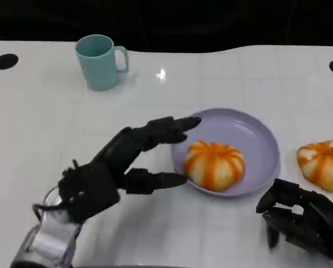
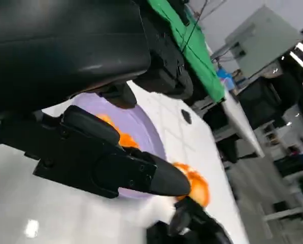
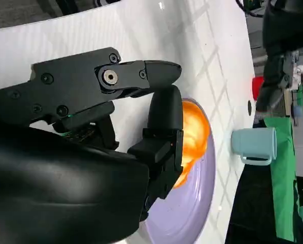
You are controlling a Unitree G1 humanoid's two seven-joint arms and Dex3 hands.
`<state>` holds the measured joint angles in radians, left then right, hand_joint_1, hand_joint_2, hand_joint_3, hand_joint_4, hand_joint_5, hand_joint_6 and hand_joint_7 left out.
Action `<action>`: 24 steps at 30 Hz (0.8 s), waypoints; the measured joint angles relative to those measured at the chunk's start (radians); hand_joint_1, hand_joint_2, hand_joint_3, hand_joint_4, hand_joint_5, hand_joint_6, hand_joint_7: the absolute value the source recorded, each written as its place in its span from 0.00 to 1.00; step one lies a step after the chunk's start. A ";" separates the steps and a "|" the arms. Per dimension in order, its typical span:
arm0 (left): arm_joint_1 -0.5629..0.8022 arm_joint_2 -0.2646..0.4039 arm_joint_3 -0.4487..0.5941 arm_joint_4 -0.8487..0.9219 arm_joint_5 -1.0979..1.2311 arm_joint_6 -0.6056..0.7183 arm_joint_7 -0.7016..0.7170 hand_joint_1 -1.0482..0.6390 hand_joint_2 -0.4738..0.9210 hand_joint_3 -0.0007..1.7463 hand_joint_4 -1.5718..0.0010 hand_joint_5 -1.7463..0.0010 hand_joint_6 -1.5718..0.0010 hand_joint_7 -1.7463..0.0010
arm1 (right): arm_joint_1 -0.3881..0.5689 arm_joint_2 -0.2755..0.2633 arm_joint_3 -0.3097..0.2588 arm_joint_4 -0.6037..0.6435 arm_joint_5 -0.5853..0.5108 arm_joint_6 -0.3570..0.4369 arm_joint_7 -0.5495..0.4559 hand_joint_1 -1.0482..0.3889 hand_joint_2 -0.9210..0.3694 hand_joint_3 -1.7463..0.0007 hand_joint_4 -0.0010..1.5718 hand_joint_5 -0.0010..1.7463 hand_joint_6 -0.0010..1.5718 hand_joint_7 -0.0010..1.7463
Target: Grasp the bread from the table and place it into the plate.
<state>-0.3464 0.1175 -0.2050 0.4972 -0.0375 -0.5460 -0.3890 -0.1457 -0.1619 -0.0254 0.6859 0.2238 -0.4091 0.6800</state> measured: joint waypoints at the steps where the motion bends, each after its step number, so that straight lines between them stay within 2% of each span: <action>1: 0.021 -0.005 0.009 -0.015 -0.027 0.001 -0.016 0.28 1.00 0.07 0.84 0.39 0.62 0.87 | 0.002 0.000 0.001 -0.004 -0.003 0.001 -0.002 0.35 0.00 0.85 0.42 1.00 0.41 0.81; 2: 0.039 -0.008 0.017 -0.032 -0.052 0.005 -0.032 0.31 1.00 0.06 0.85 0.33 0.64 0.78 | 0.004 0.000 0.001 -0.008 -0.006 0.002 -0.004 0.36 0.00 0.85 0.42 1.00 0.41 0.81; 3: 0.057 -0.012 0.026 -0.051 -0.085 0.011 -0.051 0.33 1.00 0.06 0.87 0.27 0.72 0.58 | 0.006 0.000 0.002 -0.012 -0.008 0.003 -0.004 0.36 0.00 0.84 0.42 1.00 0.41 0.81; 6: 0.102 -0.024 0.054 -0.094 -0.177 0.037 -0.107 0.33 1.00 0.06 0.88 0.11 0.85 0.22 | 0.009 0.000 0.001 -0.017 -0.008 0.007 -0.001 0.37 0.00 0.84 0.41 1.00 0.40 0.81; 9: 0.141 -0.039 0.074 -0.122 -0.212 0.052 -0.118 0.31 1.00 0.07 0.83 0.03 0.86 0.11 | 0.010 0.000 0.000 -0.013 0.002 0.007 0.015 0.37 0.00 0.84 0.42 1.00 0.40 0.81; 13: 0.187 -0.053 0.093 -0.146 -0.224 0.073 -0.125 0.31 1.00 0.07 0.83 0.02 0.86 0.08 | 0.011 0.000 0.000 -0.007 0.002 -0.006 0.017 0.37 0.00 0.84 0.42 1.00 0.41 0.81; 20: 0.192 -0.062 0.107 -0.165 -0.224 0.089 -0.134 0.31 1.00 0.08 0.83 0.01 0.87 0.07 | 0.011 0.000 0.000 -0.001 0.002 -0.012 0.018 0.37 0.00 0.84 0.42 1.00 0.41 0.81; 21: 0.192 -0.063 0.107 -0.165 -0.224 0.090 -0.135 0.24 1.00 0.07 0.73 0.01 0.79 0.07 | 0.011 0.000 0.000 -0.001 0.002 -0.013 0.018 0.36 0.00 0.85 0.43 1.00 0.41 0.81; 24: 0.262 -0.093 0.136 -0.210 -0.350 0.193 -0.167 0.18 1.00 0.09 0.64 0.00 0.70 0.08 | 0.015 -0.001 0.001 -0.015 0.000 0.001 0.014 0.35 0.00 0.86 0.43 1.00 0.42 0.82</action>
<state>-0.0842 0.0241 -0.0691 0.2871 -0.3874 -0.3529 -0.5564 -0.1308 -0.1625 -0.0242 0.6710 0.2242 -0.4085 0.6939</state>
